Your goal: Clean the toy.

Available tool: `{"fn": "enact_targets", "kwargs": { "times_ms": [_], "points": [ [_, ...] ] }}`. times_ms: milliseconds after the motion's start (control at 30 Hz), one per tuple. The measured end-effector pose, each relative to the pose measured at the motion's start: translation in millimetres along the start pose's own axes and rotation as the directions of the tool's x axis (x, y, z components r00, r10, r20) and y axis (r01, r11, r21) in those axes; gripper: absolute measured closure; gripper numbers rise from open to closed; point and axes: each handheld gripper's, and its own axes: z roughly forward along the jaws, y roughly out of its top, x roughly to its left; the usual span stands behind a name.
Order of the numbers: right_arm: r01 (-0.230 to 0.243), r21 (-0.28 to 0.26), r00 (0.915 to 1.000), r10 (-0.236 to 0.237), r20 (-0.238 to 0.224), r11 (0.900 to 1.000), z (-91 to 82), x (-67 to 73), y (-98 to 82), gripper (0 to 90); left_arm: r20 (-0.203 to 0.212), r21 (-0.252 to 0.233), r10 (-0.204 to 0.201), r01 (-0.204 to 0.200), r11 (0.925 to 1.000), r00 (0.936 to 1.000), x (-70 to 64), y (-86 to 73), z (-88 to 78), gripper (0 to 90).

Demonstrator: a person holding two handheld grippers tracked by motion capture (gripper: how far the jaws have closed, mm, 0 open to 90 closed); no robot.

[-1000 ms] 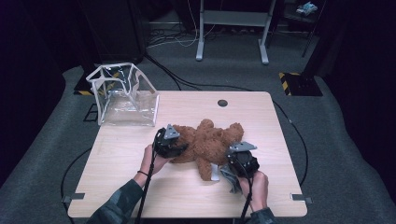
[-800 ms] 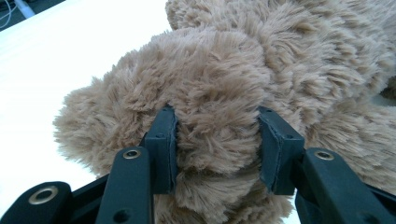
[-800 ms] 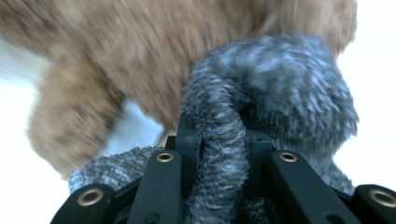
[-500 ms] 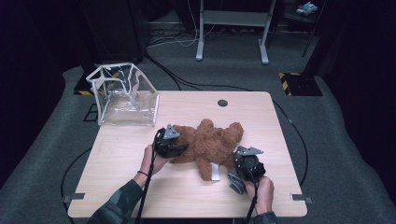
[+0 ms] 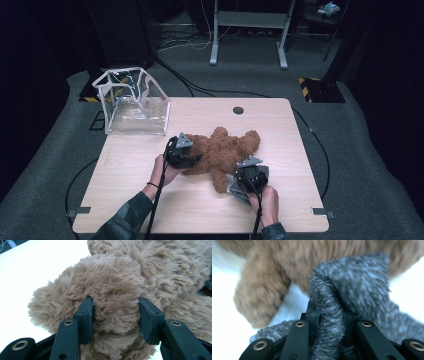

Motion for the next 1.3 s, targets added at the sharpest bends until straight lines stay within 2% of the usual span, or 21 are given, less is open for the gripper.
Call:
{"fn": "enact_targets", "kwargs": {
  "times_ms": [67, 133, 267, 300, 367, 467, 567, 633, 700, 767, 833, 933, 1100, 1167, 1233, 1300],
  "points": [
    [0.018, 0.003, 0.9998, -0.018, 0.002, 1.000, -0.7, -1.3, -5.7, 73.9, 0.001, 0.003, 0.001, -0.001, 1.0000, 1.0000, 0.4, 0.1, -0.2, 50.8],
    [0.003, 0.020, 1.0000, -0.003, -0.003, 1.000, -5.5, -1.6, -9.3, 74.0, 0.007, 0.001, -0.007, 0.007, 1.0000, 1.0000, 1.0, 0.1, -0.1, 49.9],
    [0.011, 0.062, 0.9998, -0.010, -0.017, 0.998, -10.5, -5.3, -13.1, 74.0, 0.013, 0.005, -0.005, 0.005, 1.0000, 0.9999, 2.0, 0.2, -0.3, 48.2],
    [-0.003, 0.069, 0.9999, 0.004, -0.015, 0.998, -12.8, -5.1, -12.9, 74.0, 0.013, 0.009, -0.003, 0.003, 1.0000, 0.9999, 2.2, 0.4, -0.5, 47.7],
    [0.001, 0.069, 0.9999, 0.000, -0.016, 0.998, -17.2, -4.3, -10.1, 73.8, 0.014, 0.013, -0.001, 0.001, 0.9999, 0.9999, 2.5, 0.4, -0.5, 46.7],
    [0.018, 0.009, 0.9995, -0.017, -0.026, 1.000, -26.2, -1.6, -2.5, 73.5, 0.018, 0.020, 0.002, -0.002, 0.9998, 0.9998, 2.6, 0.9, -0.4, 45.1],
    [0.020, -0.057, 0.9997, -0.021, -0.012, 0.998, -33.0, 2.7, 9.7, 73.5, 0.017, 0.024, -0.001, 0.001, 0.9997, 0.9999, 1.2, 1.7, 1.0, 40.8],
    [0.011, -0.058, 0.9999, -0.012, -0.009, 0.998, -28.5, 1.5, 13.8, 73.5, 0.011, 0.038, 0.006, -0.007, 0.9993, 0.9999, -1.2, 3.0, 2.6, 36.4],
    [0.007, -0.038, 0.9999, -0.008, -0.008, 0.999, -18.4, -1.2, 13.6, 73.5, -0.007, 0.054, 0.034, -0.033, 0.9980, 0.9994, -4.3, 4.2, 5.0, 30.6],
    [-0.001, -0.005, 1.0000, 0.001, -0.006, 1.000, -8.2, -4.2, 8.3, 73.6, -0.018, 0.061, 0.047, -0.046, 0.9971, 0.9988, -8.5, 4.9, 7.3, 25.3],
    [-0.014, 0.007, 0.9998, 0.014, -0.014, 1.000, -1.7, -7.9, -0.5, 73.8, -0.017, 0.061, 0.053, -0.052, 0.9968, 0.9984, -9.8, 5.1, 7.9, 21.5],
    [-0.032, 0.006, 0.9992, 0.032, -0.025, 0.999, -3.6, -9.9, -5.5, 73.8, -0.010, 0.057, 0.052, -0.052, 0.9971, 0.9986, -9.3, 5.0, 7.3, 20.2],
    [-0.021, 0.048, 0.9991, 0.022, -0.036, 0.999, -4.5, -10.0, -3.8, 73.7, 0.000, 0.051, 0.044, -0.044, 0.9977, 0.9990, -8.2, 4.4, 6.6, 20.1],
    [-0.013, 0.049, 0.9989, 0.015, -0.044, 0.999, -5.9, -11.5, 0.7, 73.6, 0.003, 0.049, 0.042, -0.042, 0.9979, 0.9991, -8.5, 4.4, 6.6, 18.4],
    [-0.020, 0.020, 0.9989, 0.021, -0.041, 1.000, -11.7, -8.6, 6.2, 73.5, -0.017, 0.050, 0.064, -0.063, 0.9968, 0.9978, -11.5, 5.0, 5.7, 14.5],
    [0.000, -0.022, 0.9997, 0.000, -0.025, 1.000, -18.0, -3.6, 12.4, 73.4, -0.032, 0.029, 0.065, -0.064, 0.9975, 0.9974, -14.2, 5.0, 5.3, 10.6]
  ]
}}
